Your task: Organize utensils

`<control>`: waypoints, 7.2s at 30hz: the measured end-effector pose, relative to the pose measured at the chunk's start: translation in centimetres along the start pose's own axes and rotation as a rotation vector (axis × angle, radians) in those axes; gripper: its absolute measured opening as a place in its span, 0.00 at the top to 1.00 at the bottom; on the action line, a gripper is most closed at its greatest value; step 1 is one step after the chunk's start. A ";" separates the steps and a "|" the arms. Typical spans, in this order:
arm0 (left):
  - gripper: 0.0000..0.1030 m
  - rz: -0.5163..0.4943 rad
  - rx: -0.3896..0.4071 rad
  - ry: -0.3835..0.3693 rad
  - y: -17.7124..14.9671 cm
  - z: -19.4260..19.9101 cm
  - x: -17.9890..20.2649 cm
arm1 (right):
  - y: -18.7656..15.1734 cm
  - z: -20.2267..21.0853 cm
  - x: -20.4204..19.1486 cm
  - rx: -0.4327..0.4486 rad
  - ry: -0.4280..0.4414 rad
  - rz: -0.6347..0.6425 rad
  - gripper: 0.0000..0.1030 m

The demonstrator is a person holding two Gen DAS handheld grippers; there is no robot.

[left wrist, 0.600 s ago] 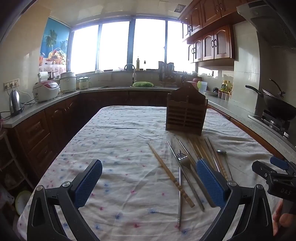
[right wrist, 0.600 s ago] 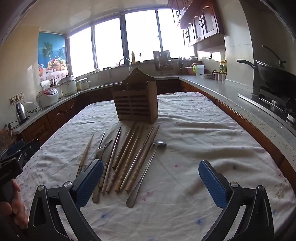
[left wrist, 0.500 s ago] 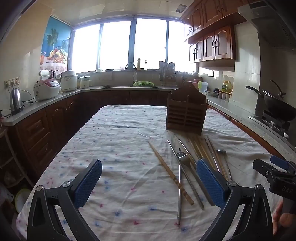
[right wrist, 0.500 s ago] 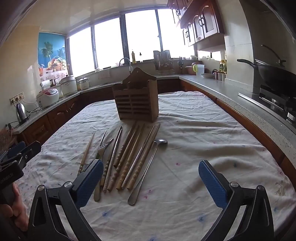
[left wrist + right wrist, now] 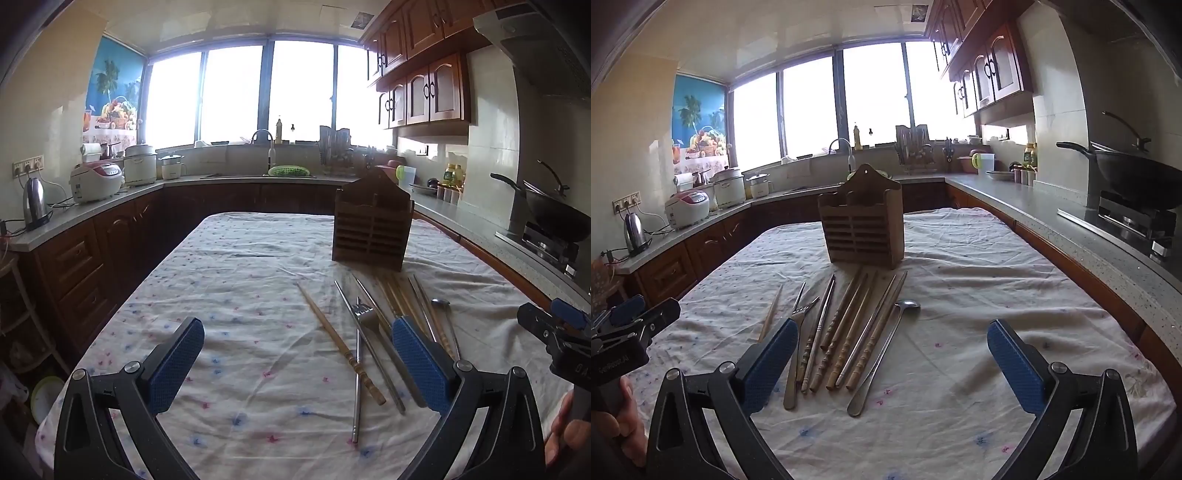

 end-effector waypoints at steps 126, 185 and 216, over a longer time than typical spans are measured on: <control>0.97 0.181 -0.535 -0.317 6.5 -21.5 2.0 | 1.3 -14.4 2.0 -0.440 0.289 -0.240 0.98; 0.97 0.191 -0.026 -0.275 17.4 -33.0 4.4 | 19.1 -24.7 1.9 -0.078 0.147 0.044 0.98; 0.16 0.252 -0.082 -0.232 17.4 -26.5 -0.8 | 17.1 -21.9 5.4 -0.084 0.180 -0.172 0.20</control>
Point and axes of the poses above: each gripper's, at about its wrist camera, not at the fingertips, and z roughly against the way its jaws point, x to its right, y to its top, the point moved 7 cm from there along -z, roughly the way its jaws point, and after that the axes turned 5 degrees about z, right-handed, at the moved point
